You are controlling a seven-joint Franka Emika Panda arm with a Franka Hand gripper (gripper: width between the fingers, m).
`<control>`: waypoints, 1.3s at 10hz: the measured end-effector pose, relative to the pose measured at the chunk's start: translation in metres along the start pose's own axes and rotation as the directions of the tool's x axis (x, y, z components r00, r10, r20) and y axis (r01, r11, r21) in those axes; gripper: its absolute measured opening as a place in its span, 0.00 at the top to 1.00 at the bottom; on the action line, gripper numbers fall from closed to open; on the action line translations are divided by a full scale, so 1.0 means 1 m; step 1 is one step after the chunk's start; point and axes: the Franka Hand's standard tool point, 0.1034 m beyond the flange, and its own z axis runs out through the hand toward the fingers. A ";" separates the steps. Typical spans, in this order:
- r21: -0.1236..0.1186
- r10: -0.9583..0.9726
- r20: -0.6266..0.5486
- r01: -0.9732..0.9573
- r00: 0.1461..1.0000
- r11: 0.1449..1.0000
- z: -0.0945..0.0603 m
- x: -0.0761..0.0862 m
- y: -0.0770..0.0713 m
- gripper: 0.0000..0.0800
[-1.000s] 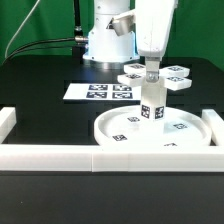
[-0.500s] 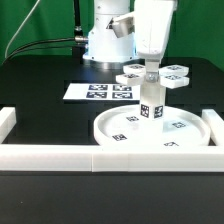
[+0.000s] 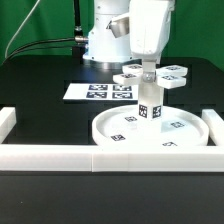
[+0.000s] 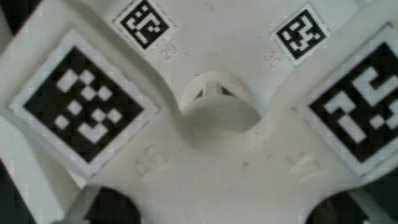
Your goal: Assemble round table
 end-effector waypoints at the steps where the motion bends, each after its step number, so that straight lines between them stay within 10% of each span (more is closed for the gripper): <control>1: 0.000 0.128 -0.002 -0.128 0.992 0.992 0.000 -0.001 0.000 0.45; 6: 0.001 0.659 -0.012 -0.659 0.752 0.753 0.001 0.000 -0.001 0.45; 13: 0.005 0.899 -0.025 -0.899 0.438 0.438 0.000 0.001 0.001 0.45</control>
Offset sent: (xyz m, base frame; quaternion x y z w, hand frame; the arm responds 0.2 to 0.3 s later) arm -0.0099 0.0032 -0.0119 0.0289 -0.0102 0.3069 0.9512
